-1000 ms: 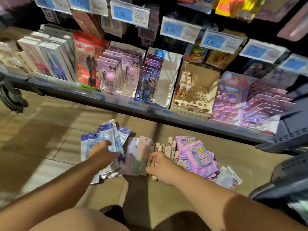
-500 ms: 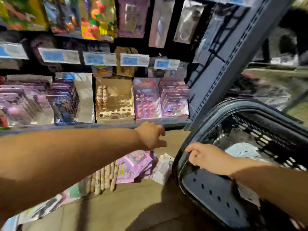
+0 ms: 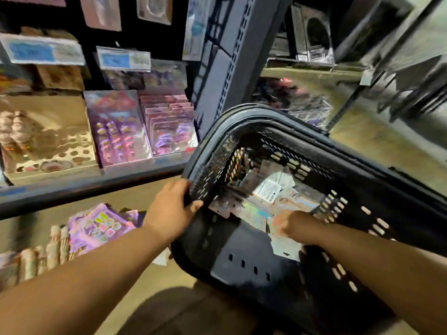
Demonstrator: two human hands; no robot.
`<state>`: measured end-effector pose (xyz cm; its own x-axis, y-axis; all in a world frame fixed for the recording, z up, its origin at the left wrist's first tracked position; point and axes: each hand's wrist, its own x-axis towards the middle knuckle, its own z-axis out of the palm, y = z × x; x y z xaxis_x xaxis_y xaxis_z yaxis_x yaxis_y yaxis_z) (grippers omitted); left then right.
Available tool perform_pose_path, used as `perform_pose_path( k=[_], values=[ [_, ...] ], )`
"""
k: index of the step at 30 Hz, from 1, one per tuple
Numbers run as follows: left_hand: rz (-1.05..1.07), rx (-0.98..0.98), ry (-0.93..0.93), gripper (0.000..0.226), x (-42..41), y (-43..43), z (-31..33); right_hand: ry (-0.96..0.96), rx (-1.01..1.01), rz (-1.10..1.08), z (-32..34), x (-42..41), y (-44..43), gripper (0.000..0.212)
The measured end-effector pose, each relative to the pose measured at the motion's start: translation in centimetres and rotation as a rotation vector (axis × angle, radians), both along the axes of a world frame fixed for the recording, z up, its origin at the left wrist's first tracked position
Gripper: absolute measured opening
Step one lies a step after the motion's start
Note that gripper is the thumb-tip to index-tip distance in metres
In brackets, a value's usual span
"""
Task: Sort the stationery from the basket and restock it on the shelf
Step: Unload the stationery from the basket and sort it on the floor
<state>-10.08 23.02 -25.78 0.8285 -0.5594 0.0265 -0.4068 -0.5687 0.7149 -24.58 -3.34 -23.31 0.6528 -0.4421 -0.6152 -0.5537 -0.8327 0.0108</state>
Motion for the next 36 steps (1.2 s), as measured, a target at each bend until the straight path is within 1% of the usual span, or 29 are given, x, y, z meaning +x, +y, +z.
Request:
perform_pose_path(
  k=[2, 4, 7, 8, 9, 10, 12, 14, 16, 18, 20, 21, 25, 29, 32, 34, 36],
  values=[
    [0.0, -0.022, -0.002, 0.037, 0.1, -0.1, 0.4, 0.023, -0.014, -0.089, -0.7, -1.9, -1.9, 0.034],
    [0.008, -0.038, -0.005, 0.038, 0.1, -0.5, 0.6, 0.056, -0.013, -0.133, -1.5, -3.6, -3.3, 0.036],
    [0.019, -0.045, -0.024, 0.039, 0.0, -0.9, 0.7, 0.023, 0.034, -0.21, -2.7, -5.5, -4.4, 0.028],
    [0.027, -0.047, -0.013, 0.039, 0.1, -1.1, 0.7, 0.009, 0.057, -0.254, -3.2, -5.9, -4.5, 0.029],
    [0.033, -0.052, -0.005, 0.038, 0.0, -1.2, 0.6, -0.021, 0.074, -0.291, -3.9, -6.1, -4.8, 0.035],
    [0.036, -0.053, 0.002, 0.037, 0.1, -1.3, 0.5, -0.055, 0.085, -0.33, -4.4, -6.2, -4.8, 0.044],
    [0.042, -0.054, -0.008, 0.036, 0.0, -1.5, 0.3, -0.126, 0.079, -0.389, -5.8, -6.3, -4.9, 0.071],
    [0.057, -0.055, -0.008, 0.033, 0.0, -1.6, 0.1, -0.173, 0.122, -0.442, -8.1, -6.7, -5.6, 0.097],
    [0.061, -0.064, 0.003, 0.031, -0.1, -1.6, 0.2, -0.21, 0.156, -0.448, -9.4, -6.8, -5.7, 0.113],
    [0.046, -0.08, 0.009, 0.027, -0.4, -1.6, 0.3, -0.217, 0.124, -0.396, -9.6, -7.0, -5.1, 0.111],
    [0.047, -0.074, -0.015, 0.022, -0.6, -1.6, 0.4, -0.186, 0.101, -0.363, -9.8, -7.3, -4.7, 0.105],
    [0.048, -0.072, -0.022, 0.02, -0.6, -1.6, 0.5, -0.166, 0.094, -0.363, -10.1, -7.4, -4.8, 0.106],
    [0.016, -0.085, 0.004, 0.018, -0.9, -1.5, 1.1, -0.185, 0.099, -0.37, -11.6, -7.9, -5.6, 0.113],
    [0.009, -0.06, 0.002, 0.018, -1.0, -1.5, 1.2, -0.207, 0.015, -0.36, -13.0, -8.3, -5.9, 0.119],
    [0.017, -0.064, 0.004, 0.016, -0.9, -1.6, 0.9, -0.209, 0.071, -0.407, -14.3, -8.4, -6.1, 0.126],
    [0.023, -0.074, 0.011, 0.015, -0.8, -1.6, 0.7, -0.194, 0.068, -0.381, -15.0, -8.3, -6.4, 0.128],
    [0.031, -0.096, 0.005, 0.015, -0.8, -1.7, 0.4, -0.202, 0.016, -0.341, -15.3, -8.1, -6.8, 0.126]
  ],
)
